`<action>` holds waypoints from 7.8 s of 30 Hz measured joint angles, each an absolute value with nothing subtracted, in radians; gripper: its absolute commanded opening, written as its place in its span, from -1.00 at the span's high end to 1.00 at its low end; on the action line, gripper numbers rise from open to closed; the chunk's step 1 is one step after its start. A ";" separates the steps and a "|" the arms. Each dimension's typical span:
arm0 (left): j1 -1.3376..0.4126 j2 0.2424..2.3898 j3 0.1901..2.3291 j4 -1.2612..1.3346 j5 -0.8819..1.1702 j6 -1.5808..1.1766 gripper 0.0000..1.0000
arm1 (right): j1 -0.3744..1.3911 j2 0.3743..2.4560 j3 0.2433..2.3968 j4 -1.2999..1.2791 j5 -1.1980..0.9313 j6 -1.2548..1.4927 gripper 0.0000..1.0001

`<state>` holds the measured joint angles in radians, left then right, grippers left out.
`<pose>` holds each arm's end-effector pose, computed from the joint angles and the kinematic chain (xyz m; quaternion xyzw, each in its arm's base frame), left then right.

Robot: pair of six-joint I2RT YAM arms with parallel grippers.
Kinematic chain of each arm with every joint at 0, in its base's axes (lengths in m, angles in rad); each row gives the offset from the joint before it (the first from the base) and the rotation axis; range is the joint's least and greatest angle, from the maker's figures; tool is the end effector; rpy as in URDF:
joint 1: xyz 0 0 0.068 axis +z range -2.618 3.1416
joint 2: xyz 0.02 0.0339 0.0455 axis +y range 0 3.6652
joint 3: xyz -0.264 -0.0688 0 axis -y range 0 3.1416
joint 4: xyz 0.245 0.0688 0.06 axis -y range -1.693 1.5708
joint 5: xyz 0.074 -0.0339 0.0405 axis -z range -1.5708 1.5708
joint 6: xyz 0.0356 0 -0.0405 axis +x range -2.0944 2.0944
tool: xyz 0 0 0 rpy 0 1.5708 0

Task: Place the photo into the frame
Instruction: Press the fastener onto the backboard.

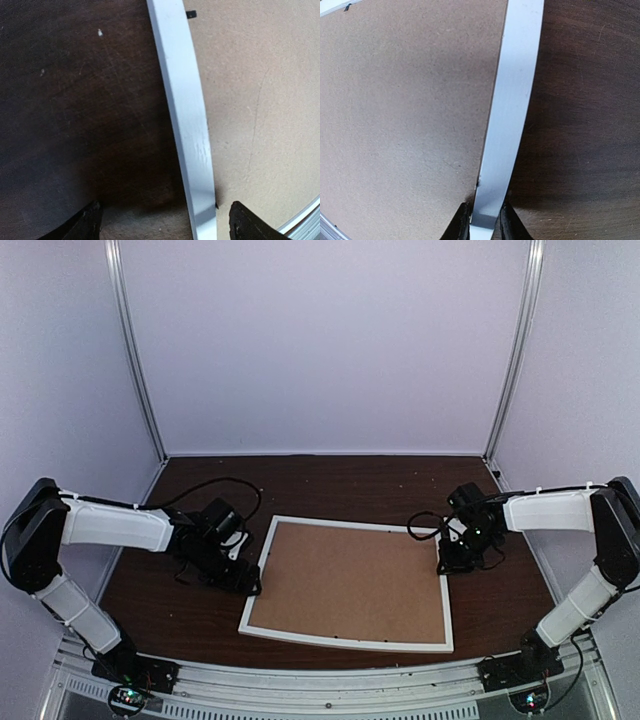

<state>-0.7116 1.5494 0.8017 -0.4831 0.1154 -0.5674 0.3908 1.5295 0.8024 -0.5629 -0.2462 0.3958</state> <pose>0.2028 -0.1803 0.1517 0.0806 0.9807 -0.1464 0.1016 0.2390 0.1079 0.1550 -0.0147 0.9827 0.1655 0.0817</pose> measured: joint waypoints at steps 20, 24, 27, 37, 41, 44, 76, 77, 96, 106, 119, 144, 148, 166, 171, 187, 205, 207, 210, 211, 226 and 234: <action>-0.759 1.542 0.813 -0.511 0.046 -0.597 -0.79 | 0.386 1.528 0.798 -0.557 -0.255 0.396 0.58; -0.759 1.486 0.813 -0.559 -0.010 -0.597 -0.80 | 0.386 1.528 0.798 -0.557 -0.255 0.396 0.58; -0.760 1.470 0.814 -0.575 -0.035 -0.596 -0.81 | 0.386 1.528 0.797 -0.556 -0.255 0.396 0.58; -0.759 1.547 0.867 -0.625 -0.072 -0.583 -0.81 | 0.385 1.524 0.794 -0.553 -0.256 0.396 0.58; -0.759 1.564 0.887 -0.634 -0.076 -0.575 -0.81 | 0.385 1.524 0.794 -0.552 -0.256 0.396 0.58; -0.759 1.576 0.895 -0.635 -0.077 -0.572 -0.81 | 0.385 1.524 0.794 -0.553 -0.256 0.396 0.58; -0.779 1.615 0.892 -0.597 -0.033 -0.601 -0.79 | 0.379 1.524 0.790 -0.547 -0.265 0.396 0.59; -0.779 1.616 0.892 -0.597 -0.033 -0.602 -0.79 | 0.379 1.523 0.788 -0.546 -0.265 0.396 0.59; -0.797 1.622 0.902 -0.572 -0.009 -0.585 -0.78 | 0.379 1.518 0.785 -0.542 -0.265 0.396 0.49; -0.726 1.670 1.012 -0.566 0.004 -0.526 -0.26 | 0.379 1.517 0.779 -0.526 -0.262 0.397 0.39; -0.647 1.791 1.099 -0.550 0.088 -0.469 -0.01 | 0.379 1.511 0.779 -0.534 -0.262 0.396 0.32; -0.647 1.776 1.009 -0.382 0.146 -0.583 0.69 | 0.379 1.434 0.785 -0.599 -0.238 0.399 -0.02; -0.652 1.765 0.988 -0.352 0.139 -0.616 0.71 | 0.379 1.434 0.797 -0.625 -0.202 0.398 0.00; -0.665 1.759 0.983 -0.348 0.110 -0.649 0.71 | 0.351 1.552 0.871 -0.641 -0.122 0.368 0.02; -0.667 1.759 0.984 -0.348 0.108 -0.649 0.71 | 0.350 1.571 0.890 -0.636 -0.123 0.363 0.03; -0.667 1.759 0.984 -0.349 0.107 -0.648 0.71 | 0.346 1.592 0.897 -0.605 -0.168 0.373 0.09; -0.675 1.760 0.987 -0.352 0.091 -0.649 0.68 | 0.393 1.618 0.870 -0.492 -0.210 0.423 0.10; -0.675 1.760 0.987 -0.352 0.091 -0.649 0.66 | 0.393 1.618 0.870 -0.492 -0.212 0.424 0.08; -0.676 1.760 0.987 -0.352 0.089 -0.648 0.65 | 0.393 1.616 0.870 -0.492 -0.214 0.425 0.05; -0.676 1.760 0.987 -0.352 0.089 -0.648 0.65 | 0.393 1.615 0.870 -0.493 -0.216 0.425 0.04; -0.681 1.760 0.987 -0.350 0.084 -0.645 0.39 | 0.382 1.427 0.857 -0.583 -0.297 0.418 -0.16; -0.690 1.760 0.989 -0.363 0.088 -0.640 -0.15 | 0.381 1.409 0.749 -0.583 -0.329 0.439 -0.08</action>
<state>-0.6895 1.7596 0.9890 -0.3626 0.0875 -0.6403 0.3813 1.4090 0.7486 -0.5831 -0.3290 0.4385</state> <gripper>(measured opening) 0.472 0.560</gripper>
